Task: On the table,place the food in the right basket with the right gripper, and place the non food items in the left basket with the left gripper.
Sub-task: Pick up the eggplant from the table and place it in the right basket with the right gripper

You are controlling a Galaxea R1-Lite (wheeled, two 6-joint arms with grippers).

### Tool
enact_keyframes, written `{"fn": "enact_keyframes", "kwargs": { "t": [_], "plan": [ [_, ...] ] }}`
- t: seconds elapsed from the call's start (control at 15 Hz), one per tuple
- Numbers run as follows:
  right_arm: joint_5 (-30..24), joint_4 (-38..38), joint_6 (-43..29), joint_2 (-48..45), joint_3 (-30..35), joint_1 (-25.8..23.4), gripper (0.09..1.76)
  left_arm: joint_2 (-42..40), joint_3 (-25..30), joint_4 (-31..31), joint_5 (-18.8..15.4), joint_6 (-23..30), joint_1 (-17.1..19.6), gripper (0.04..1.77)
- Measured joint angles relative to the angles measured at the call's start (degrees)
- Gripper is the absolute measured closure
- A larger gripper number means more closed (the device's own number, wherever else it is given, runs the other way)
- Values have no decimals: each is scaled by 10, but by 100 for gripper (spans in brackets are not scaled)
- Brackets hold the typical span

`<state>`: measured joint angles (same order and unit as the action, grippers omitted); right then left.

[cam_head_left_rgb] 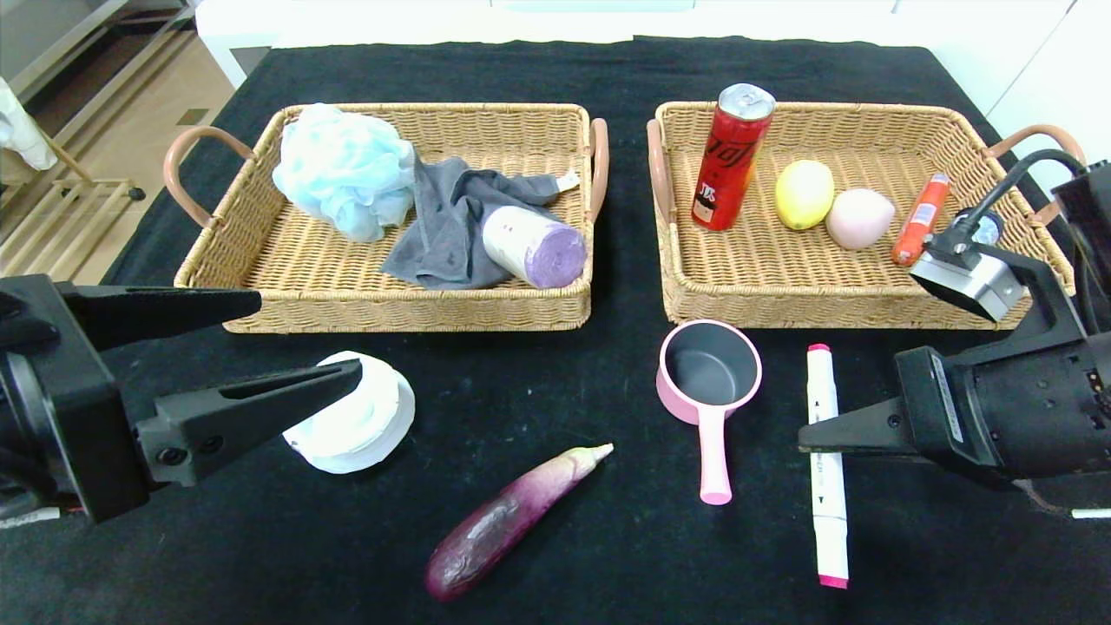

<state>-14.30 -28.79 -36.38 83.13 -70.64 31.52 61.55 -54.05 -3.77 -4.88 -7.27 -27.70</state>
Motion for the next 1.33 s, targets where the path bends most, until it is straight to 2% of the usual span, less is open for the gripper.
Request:
{"fn": "enact_keyframes", "kwargs": {
  "t": [0.47,1.13,1.33],
  "plan": [
    [-4,71,13,10,-1,83,156,-1,-1,0,0,0,0,9],
    [4,76,58,78,-9,145,156,0,-1,0,0,0,0,9],
    [35,75,58,104,-20,163,156,0,-1,0,0,0,0,9]
  ]
}}
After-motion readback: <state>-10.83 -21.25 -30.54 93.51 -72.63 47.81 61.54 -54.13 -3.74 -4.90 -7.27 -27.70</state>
